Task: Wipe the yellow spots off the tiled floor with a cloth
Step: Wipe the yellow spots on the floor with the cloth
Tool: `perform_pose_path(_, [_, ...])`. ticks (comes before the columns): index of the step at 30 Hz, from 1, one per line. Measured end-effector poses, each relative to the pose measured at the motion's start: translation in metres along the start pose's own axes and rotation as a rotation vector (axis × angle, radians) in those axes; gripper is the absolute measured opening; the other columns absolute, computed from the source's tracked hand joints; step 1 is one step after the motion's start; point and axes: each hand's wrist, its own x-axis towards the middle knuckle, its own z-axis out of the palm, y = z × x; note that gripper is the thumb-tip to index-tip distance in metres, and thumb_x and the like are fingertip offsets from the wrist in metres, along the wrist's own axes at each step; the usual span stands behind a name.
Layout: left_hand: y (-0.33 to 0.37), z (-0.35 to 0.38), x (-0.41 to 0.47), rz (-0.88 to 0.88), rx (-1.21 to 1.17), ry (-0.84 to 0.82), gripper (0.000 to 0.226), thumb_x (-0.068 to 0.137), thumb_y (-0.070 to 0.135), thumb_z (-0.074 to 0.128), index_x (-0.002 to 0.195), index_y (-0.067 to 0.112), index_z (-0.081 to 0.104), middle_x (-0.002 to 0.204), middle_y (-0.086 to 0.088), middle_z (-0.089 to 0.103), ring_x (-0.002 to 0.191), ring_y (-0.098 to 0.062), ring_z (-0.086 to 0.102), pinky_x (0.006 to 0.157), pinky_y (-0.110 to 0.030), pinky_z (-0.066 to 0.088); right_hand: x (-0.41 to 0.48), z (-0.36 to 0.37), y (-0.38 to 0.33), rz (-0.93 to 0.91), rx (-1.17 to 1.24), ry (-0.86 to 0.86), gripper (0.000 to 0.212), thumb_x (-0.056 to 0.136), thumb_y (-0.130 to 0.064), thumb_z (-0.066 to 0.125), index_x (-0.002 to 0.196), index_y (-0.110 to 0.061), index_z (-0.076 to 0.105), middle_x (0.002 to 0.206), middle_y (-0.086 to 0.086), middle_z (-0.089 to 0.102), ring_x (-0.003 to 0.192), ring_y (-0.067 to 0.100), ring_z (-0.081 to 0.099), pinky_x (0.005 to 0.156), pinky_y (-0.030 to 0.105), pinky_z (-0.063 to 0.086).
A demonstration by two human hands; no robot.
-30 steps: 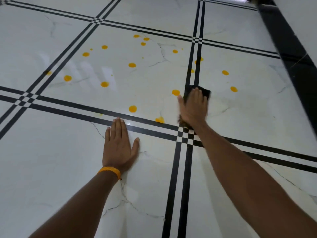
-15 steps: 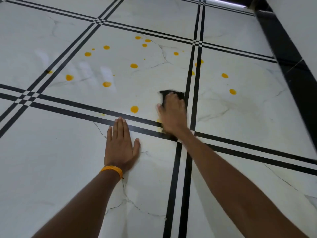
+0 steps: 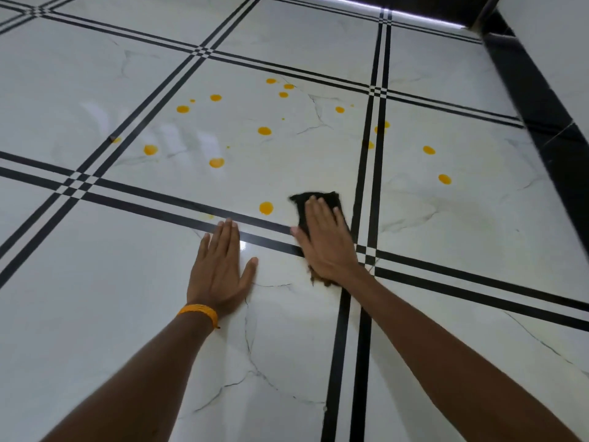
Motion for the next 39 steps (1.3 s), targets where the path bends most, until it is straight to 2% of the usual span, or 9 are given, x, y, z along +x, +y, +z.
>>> perform_pose_path(3, [0.004, 0.008, -0.002, 0.003, 0.011, -0.032, 0.081, 0.098, 0.057, 0.015, 0.159, 0.006, 0.003, 0.168, -0.007, -0.001, 0.155, -0.019, -0.004, 0.127, -0.041, 0.004, -0.011, 0.002, 0.011, -0.129, 0.007, -0.039, 0.082, 0.1, -0.065, -0.002, 0.163, -0.013, 0.005, 0.171, 0.001, 0.002, 0.157, 0.012, -0.004, 0.128, 0.041, 0.001])
perform_pose_path(8, [-0.003, 0.007, 0.0, 0.0, 0.022, -0.035, 0.079, 0.099, 0.056, 0.015, 0.159, 0.007, 0.001, 0.168, -0.007, -0.003, 0.155, -0.018, -0.005, 0.127, -0.041, 0.005, 0.074, -0.004, -0.03, 0.154, 0.016, 0.027, 0.086, 0.099, -0.063, -0.001, 0.161, -0.006, 0.016, 0.17, 0.011, 0.015, 0.157, 0.025, 0.01, 0.127, 0.045, 0.005])
perform_pose_path(14, [-0.004, 0.008, -0.001, 0.005, 0.001, -0.038, 0.081, 0.098, 0.058, 0.017, 0.159, 0.008, 0.003, 0.168, -0.007, -0.002, 0.155, -0.019, -0.004, 0.126, -0.041, 0.005, 0.009, 0.007, -0.036, -0.279, -0.004, -0.055, 0.075, 0.103, -0.057, 0.008, 0.162, -0.012, 0.013, 0.171, 0.002, 0.011, 0.158, 0.014, 0.003, 0.128, 0.039, 0.001])
perform_pose_path(20, [-0.003, 0.007, 0.001, -0.001, -0.01, -0.044, 0.082, 0.096, 0.058, 0.014, 0.159, 0.008, 0.0, 0.168, -0.007, -0.003, 0.155, -0.019, -0.005, 0.126, -0.039, 0.002, 0.071, -0.005, -0.007, 0.204, 0.006, 0.059, 0.083, 0.101, -0.062, 0.002, 0.161, -0.007, 0.014, 0.17, 0.01, 0.013, 0.158, 0.023, 0.008, 0.128, 0.046, 0.005])
perform_pose_path(25, [-0.009, 0.007, 0.003, 0.003, 0.001, -0.025, 0.082, 0.097, 0.059, 0.017, 0.159, 0.007, 0.004, 0.168, -0.008, 0.0, 0.155, -0.017, -0.004, 0.126, -0.039, 0.002, 0.037, 0.017, -0.088, -0.199, -0.001, -0.041, 0.082, 0.099, -0.056, 0.0, 0.161, -0.007, 0.021, 0.169, 0.008, 0.019, 0.157, 0.02, 0.011, 0.128, 0.043, 0.006])
perform_pose_path(29, [-0.01, 0.008, 0.0, 0.009, 0.041, -0.031, 0.082, 0.097, 0.06, 0.012, 0.159, 0.006, 0.002, 0.168, -0.009, -0.001, 0.155, -0.019, -0.004, 0.126, -0.04, 0.003, -0.038, 0.011, -0.024, -0.46, -0.046, -0.107, 0.068, 0.107, -0.052, 0.015, 0.163, -0.015, 0.01, 0.171, 0.0, 0.007, 0.158, 0.013, 0.001, 0.128, 0.039, -0.001])
perform_pose_path(31, [-0.007, 0.009, 0.0, 0.015, 0.036, -0.04, 0.084, 0.096, 0.06, 0.01, 0.159, 0.006, 0.002, 0.168, -0.01, -0.001, 0.155, -0.021, -0.003, 0.126, -0.041, 0.004, -0.035, 0.001, 0.031, -0.359, -0.081, -0.093, 0.069, 0.106, -0.053, 0.015, 0.163, -0.017, 0.006, 0.171, -0.001, 0.005, 0.158, 0.012, -0.002, 0.129, 0.043, 0.002])
perform_pose_path(35, [-0.01, 0.01, 0.0, 0.018, 0.042, -0.033, 0.084, 0.096, 0.061, 0.008, 0.159, 0.005, 0.002, 0.168, -0.01, 0.0, 0.155, -0.021, -0.003, 0.127, -0.042, 0.005, 0.014, -0.008, 0.06, 0.212, -0.035, 0.054, 0.082, 0.098, -0.061, 0.003, 0.162, -0.01, 0.012, 0.171, 0.007, 0.013, 0.158, 0.021, 0.008, 0.128, 0.046, 0.007])
perform_pose_path(39, [-0.017, 0.007, 0.001, 0.033, 0.063, -0.035, 0.084, 0.096, 0.059, 0.01, 0.158, 0.002, 0.007, 0.167, -0.013, 0.004, 0.155, -0.022, 0.0, 0.126, -0.044, 0.007, 0.0, 0.012, -0.023, -0.05, -0.031, 0.0, 0.078, 0.101, -0.058, 0.009, 0.162, -0.009, 0.014, 0.17, 0.007, 0.014, 0.158, 0.02, 0.007, 0.128, 0.044, 0.004])
